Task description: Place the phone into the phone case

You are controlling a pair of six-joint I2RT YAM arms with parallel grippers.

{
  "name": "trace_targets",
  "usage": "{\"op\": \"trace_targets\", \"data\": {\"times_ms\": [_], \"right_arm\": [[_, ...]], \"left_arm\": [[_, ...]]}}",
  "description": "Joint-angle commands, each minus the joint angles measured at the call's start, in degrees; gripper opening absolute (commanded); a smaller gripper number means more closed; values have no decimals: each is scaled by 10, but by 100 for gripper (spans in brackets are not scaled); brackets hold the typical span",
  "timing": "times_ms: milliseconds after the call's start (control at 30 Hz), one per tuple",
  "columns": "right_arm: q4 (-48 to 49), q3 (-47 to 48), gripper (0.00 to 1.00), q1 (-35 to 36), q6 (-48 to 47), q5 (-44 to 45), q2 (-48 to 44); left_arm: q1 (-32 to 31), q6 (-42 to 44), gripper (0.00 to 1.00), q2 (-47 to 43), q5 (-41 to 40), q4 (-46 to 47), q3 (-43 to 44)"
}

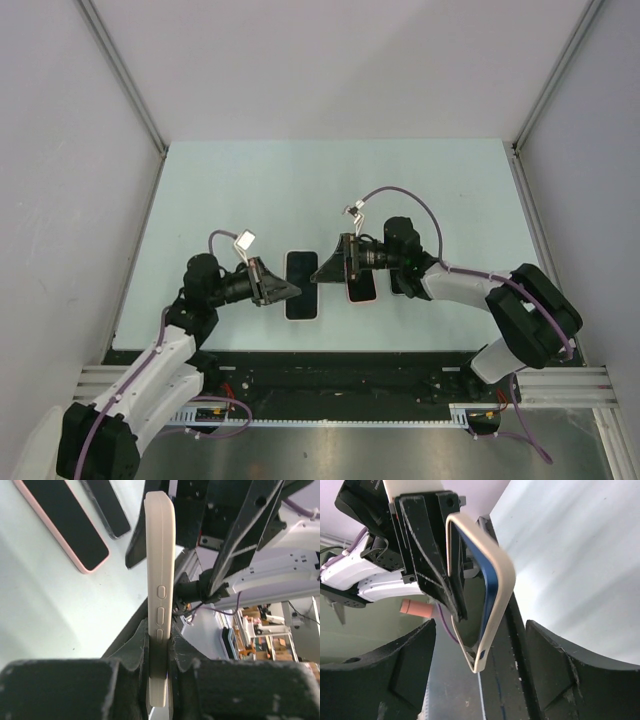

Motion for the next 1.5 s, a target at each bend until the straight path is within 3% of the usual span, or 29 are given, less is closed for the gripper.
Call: {"op": "trace_targets", "data": {"times_ms": [0,267,633,733,767,833,933,1100,1200,1233,1333,1467], "right_arm": [[-79,28,76,-13,-67,12,-20],[-24,40,77,-16,-28,-27,-2],[49,44,59,-29,27,-45,12],[41,47,39,-31,14,-35,10],[22,50,26,-32,5,-32,9],[6,54,10,-31,-16,-22,4],[-29,59,0,-28,-49,-2,-13],[-168,91,0,-10,-144,52,-37],[-155,91,21,-21,-122,23,-36],[-147,91,35,-23,-110,14,-31],[-110,91,43,-29,-91,-13,-21],[-66,91,42,-30,-64,-21,-10]], "left_arm": [[3,-37,0,2,82,124,-16],[3,-90,0,29,107,209,-41],[3,-56,0,106,81,133,-32],[2,1,0,129,44,47,-11],[3,8,0,139,29,23,-7],[2,29,0,146,17,6,3],[3,72,0,159,-45,-77,29],[3,56,0,183,-17,-47,20],[2,12,0,177,51,45,1],[3,-3,0,175,62,70,-2],[3,-38,0,164,97,123,-14],[3,-60,0,165,110,145,-24]]}}
